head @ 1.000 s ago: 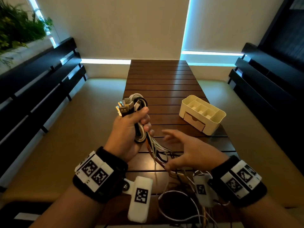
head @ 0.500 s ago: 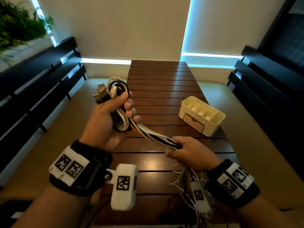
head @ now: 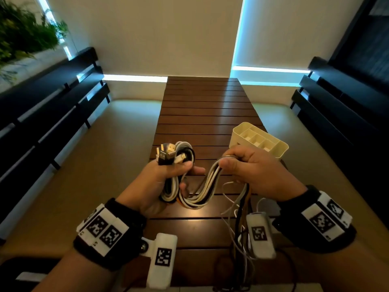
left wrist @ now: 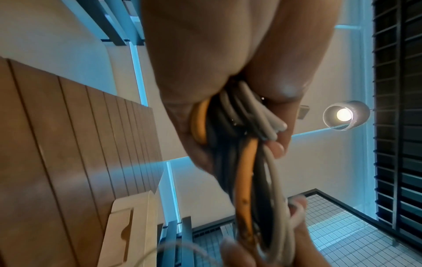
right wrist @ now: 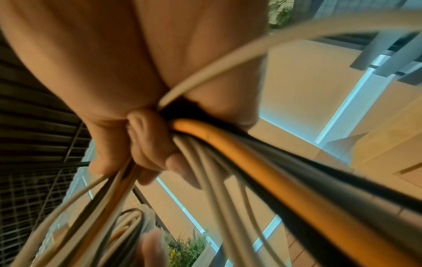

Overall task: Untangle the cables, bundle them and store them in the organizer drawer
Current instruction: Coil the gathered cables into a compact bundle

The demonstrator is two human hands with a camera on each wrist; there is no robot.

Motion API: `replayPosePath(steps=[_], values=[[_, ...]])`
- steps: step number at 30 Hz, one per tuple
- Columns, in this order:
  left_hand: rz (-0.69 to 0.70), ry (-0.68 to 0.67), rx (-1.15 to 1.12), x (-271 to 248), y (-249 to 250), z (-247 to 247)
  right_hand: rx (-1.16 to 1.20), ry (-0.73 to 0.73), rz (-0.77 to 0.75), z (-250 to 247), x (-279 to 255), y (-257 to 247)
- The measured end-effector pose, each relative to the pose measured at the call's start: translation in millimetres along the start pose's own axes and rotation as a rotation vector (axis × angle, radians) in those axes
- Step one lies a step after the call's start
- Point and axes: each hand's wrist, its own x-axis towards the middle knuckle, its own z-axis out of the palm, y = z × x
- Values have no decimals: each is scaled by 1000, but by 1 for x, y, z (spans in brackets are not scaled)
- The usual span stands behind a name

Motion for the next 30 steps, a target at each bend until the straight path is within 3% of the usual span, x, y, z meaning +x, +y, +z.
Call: replayPosePath(steps=[7,13,22,25,27,30], values=[[-40,-174,8,-12,-9,13,-178,-5,-87,10,10,-8],[-16,-180,105,-12,-7,21,-203,42,-128,14,11,-9],[83,-154,69,-8,-11,31,-65,130,-89,22,9,-7],[145,-162,5,-6,-8,35,131,158,-53,24,7,-5],[182,-156,-43,-5,0,34,292,118,-22,26,4,0],[220,-116,-116,-3,13,30,353,10,42,34,-6,13]])
